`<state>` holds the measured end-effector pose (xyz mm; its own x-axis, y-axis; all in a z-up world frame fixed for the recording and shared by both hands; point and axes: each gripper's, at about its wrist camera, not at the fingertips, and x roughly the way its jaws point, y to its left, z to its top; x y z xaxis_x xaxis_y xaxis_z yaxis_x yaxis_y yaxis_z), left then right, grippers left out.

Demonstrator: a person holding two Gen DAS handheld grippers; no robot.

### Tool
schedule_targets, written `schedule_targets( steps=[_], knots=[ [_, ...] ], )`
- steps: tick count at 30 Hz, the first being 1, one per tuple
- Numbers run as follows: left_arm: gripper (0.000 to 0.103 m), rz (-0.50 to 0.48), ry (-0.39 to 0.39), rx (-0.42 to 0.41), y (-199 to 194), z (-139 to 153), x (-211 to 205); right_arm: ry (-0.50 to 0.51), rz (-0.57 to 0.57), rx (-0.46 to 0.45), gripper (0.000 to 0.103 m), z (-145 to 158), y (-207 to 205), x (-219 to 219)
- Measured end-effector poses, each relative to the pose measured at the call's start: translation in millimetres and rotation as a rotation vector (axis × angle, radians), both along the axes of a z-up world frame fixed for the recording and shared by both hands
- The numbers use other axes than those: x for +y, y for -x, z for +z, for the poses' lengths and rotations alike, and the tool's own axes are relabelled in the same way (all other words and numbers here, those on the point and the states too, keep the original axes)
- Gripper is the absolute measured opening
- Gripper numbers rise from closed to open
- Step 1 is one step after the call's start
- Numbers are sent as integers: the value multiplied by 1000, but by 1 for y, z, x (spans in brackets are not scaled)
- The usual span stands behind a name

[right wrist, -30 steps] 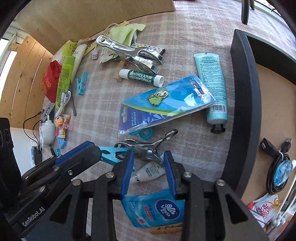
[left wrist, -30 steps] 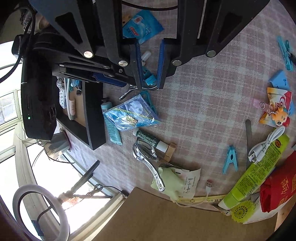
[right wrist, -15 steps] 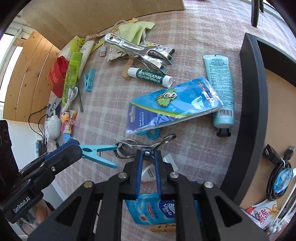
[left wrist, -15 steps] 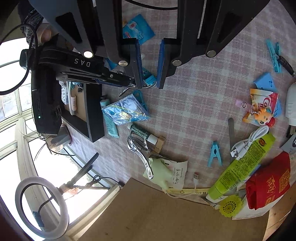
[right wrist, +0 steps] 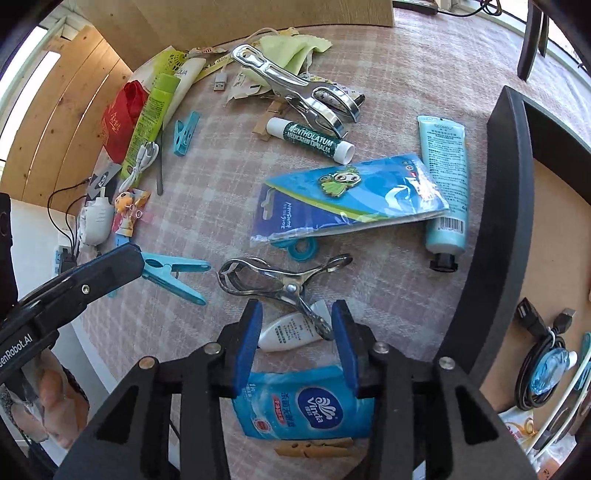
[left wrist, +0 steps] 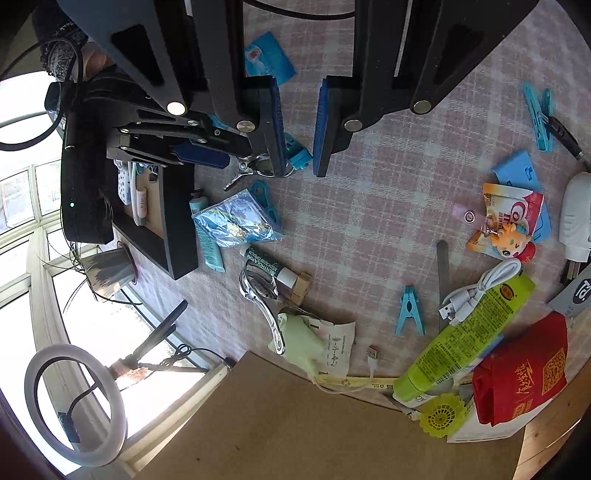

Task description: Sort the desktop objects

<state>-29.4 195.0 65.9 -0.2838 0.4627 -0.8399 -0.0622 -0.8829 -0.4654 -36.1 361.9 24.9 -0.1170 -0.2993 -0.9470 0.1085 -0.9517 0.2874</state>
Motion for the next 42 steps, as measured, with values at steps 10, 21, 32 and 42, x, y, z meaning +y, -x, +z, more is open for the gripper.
schedule_targets(
  steps=[10, 21, 32, 42],
  knots=[
    [14, -34, 6, 9, -3, 7, 11, -12, 10, 76, 5, 2, 0, -3],
    [14, -118, -18, 24, -10, 20, 43, 80, -100, 167, 1, 46, -33, 25],
    [14, -223, -18, 69, -18, 38, 83, 88, -182, 126, 8, 59, -47, 65],
    [14, -87, -3, 43, -15, 24, 23, 31, -180, 1, 56, 19, -9, 34]
  ],
)
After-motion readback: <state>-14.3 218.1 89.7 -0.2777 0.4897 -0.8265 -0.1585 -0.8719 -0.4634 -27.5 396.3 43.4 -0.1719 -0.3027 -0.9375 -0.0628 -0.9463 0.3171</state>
